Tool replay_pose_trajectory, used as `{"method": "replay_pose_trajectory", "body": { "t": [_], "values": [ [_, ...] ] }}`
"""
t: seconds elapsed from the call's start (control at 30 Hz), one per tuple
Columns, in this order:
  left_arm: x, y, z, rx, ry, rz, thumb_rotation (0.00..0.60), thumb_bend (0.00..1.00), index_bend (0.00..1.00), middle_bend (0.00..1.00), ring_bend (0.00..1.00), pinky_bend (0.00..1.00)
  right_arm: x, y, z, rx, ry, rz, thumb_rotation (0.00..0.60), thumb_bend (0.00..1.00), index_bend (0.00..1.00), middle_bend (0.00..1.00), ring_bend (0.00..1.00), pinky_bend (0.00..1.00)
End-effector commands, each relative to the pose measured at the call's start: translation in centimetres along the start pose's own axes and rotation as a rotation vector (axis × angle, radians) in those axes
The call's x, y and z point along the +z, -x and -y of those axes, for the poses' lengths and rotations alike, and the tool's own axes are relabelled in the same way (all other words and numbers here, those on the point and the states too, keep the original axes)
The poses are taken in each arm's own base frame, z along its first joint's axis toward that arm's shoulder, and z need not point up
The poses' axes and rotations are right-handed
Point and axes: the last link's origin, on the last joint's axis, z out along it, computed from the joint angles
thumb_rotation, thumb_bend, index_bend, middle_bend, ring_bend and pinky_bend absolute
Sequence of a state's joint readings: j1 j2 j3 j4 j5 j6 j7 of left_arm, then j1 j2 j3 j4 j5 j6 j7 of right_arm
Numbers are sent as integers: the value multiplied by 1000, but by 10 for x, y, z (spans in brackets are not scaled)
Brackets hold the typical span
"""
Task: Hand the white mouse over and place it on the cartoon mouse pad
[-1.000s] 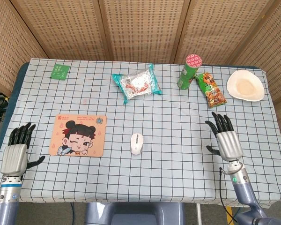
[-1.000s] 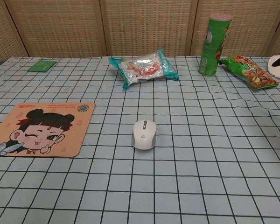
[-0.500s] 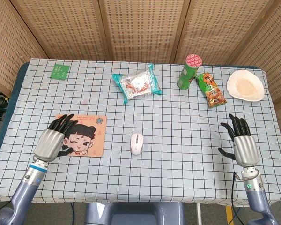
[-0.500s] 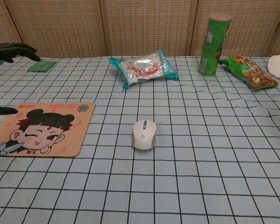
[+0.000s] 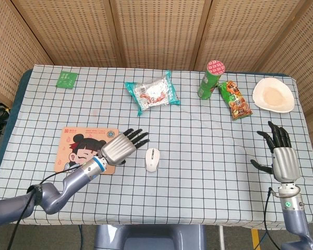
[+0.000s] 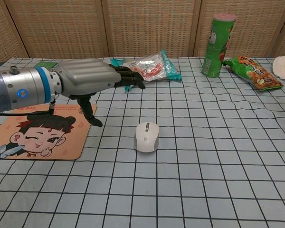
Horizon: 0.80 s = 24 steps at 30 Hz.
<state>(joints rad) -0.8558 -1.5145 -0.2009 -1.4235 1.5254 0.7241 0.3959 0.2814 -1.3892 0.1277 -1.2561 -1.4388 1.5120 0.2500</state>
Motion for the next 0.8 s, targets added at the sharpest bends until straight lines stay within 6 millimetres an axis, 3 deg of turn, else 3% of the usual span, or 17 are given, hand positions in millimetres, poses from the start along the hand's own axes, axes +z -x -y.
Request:
{"method": "replay_pose_trajectory", "body": {
  "t": [0.03,0.33,0.8],
  "values": [
    [26,-3,-15,82,85,36,600,87,95,0,12,152,2,-4,-3,6,5,-20,600,87,251,16,0,0],
    [56,0,-25,171,147,102,600,87,103,0,10,153,3,-14,-8,32,17,-60,600,88,260,23,0,0],
    [73,15,-35,170,142,132,600,87,169,22,10,160,4,-18,-10,39,24,-82,600,87,264,29,0,0]
  ]
}}
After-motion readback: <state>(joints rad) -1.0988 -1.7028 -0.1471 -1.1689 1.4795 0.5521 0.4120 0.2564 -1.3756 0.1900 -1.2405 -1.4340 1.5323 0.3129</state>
